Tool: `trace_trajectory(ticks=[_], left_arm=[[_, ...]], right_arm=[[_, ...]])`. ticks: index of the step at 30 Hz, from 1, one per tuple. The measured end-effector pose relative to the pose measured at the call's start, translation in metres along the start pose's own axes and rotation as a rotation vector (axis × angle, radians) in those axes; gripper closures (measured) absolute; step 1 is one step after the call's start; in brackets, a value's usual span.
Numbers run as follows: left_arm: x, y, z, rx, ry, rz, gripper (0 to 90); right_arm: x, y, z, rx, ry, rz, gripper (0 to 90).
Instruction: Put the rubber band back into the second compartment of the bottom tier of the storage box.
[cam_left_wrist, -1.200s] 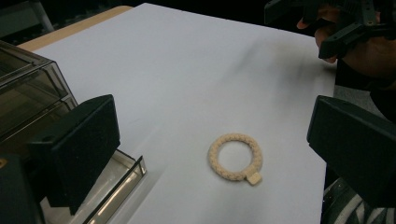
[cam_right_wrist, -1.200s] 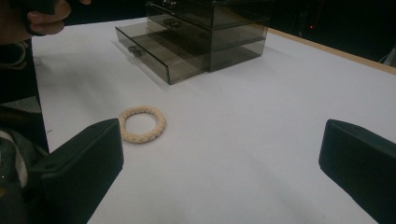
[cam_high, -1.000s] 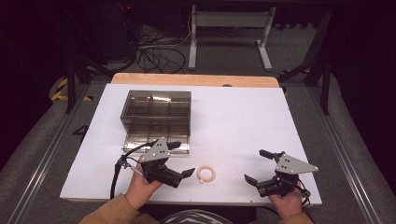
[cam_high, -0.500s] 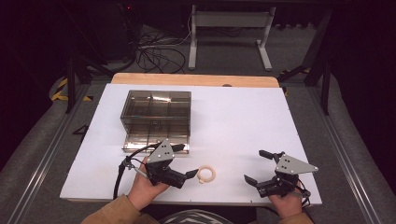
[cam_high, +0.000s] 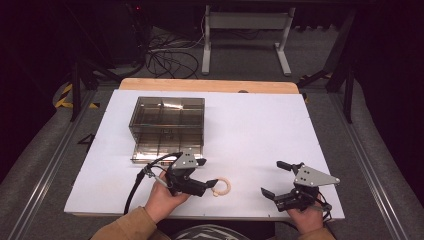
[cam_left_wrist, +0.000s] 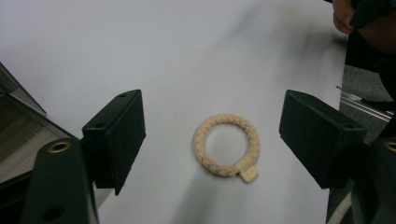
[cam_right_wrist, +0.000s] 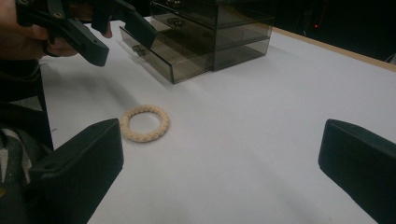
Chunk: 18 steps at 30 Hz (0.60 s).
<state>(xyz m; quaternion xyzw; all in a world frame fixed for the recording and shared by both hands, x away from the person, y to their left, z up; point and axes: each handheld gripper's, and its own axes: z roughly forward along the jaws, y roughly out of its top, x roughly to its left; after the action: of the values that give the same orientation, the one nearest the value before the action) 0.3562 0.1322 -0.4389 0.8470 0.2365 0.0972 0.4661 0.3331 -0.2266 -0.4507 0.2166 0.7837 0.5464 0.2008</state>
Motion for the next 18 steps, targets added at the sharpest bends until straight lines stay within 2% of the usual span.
trace_trajectory(ticks=[5, 11, 18], left_arm=[[0.003, 0.000, 0.014, 0.050, -0.028, -0.021, 27.7], [0.002, 0.000, 0.028, 0.105, -0.025, -0.018, 30.9], [0.003, 0.000, 0.039, 0.150, 0.005, -0.013, 36.7]], right_arm=[[0.000, 0.000, 0.000, -0.003, 0.005, 0.002, 0.5], [0.000, 0.000, 0.000, -0.002, 0.007, 0.002, 0.5], [0.000, 0.000, 0.001, 0.001, 0.016, 0.005, 0.5]])
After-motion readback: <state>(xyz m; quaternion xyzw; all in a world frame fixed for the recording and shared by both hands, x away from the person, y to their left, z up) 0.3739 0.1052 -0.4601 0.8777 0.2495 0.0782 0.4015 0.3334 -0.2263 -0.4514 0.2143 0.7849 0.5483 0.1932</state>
